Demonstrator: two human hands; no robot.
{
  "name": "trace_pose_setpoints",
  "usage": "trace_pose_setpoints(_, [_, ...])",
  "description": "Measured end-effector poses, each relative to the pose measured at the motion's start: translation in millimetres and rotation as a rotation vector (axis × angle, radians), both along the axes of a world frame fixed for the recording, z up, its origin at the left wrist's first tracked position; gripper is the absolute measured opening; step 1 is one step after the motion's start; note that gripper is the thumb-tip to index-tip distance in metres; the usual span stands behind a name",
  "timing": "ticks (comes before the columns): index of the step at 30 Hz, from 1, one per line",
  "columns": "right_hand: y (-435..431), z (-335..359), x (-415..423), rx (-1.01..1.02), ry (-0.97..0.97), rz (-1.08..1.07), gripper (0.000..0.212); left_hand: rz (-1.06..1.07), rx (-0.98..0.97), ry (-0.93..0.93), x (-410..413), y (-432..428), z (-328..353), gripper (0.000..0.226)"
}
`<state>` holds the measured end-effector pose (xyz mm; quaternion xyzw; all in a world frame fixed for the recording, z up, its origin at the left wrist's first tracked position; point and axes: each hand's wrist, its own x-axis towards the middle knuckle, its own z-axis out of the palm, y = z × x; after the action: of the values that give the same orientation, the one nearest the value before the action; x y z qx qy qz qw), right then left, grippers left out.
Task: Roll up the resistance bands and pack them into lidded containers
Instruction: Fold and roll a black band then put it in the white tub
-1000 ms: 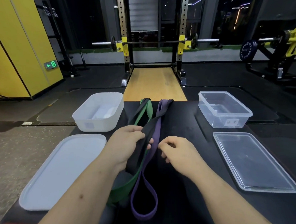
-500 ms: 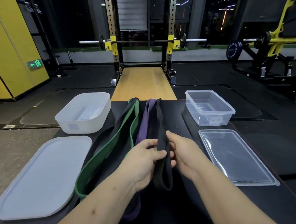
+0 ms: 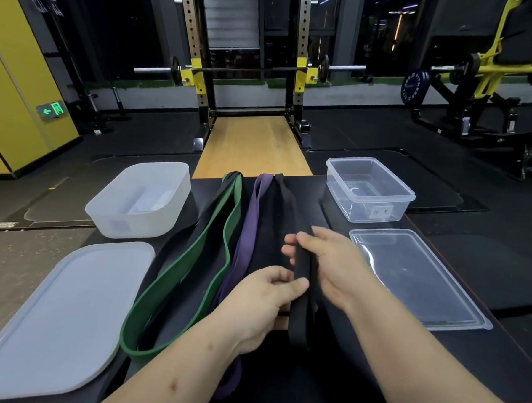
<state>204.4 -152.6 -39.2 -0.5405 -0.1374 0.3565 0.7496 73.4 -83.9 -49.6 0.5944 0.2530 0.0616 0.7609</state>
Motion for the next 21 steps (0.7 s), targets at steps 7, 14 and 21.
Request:
trace_pose_setpoints(7, [-17, 2, 7, -0.105, -0.024, -0.016, 0.020, 0.102, 1.041, 0.182, 3, 36, -13, 0.028])
trace_pose_setpoints(14, [-27, 7, 1, -0.142, -0.104, -0.036, 0.014, -0.161, 1.478, 0.636, -3, 67, -24, 0.052])
trace_pose_setpoints(21, [-48, 11, -3, -0.152, -0.161, -0.014, 0.022, -0.058, 1.462, 0.586, -3, 67, -16, 0.043])
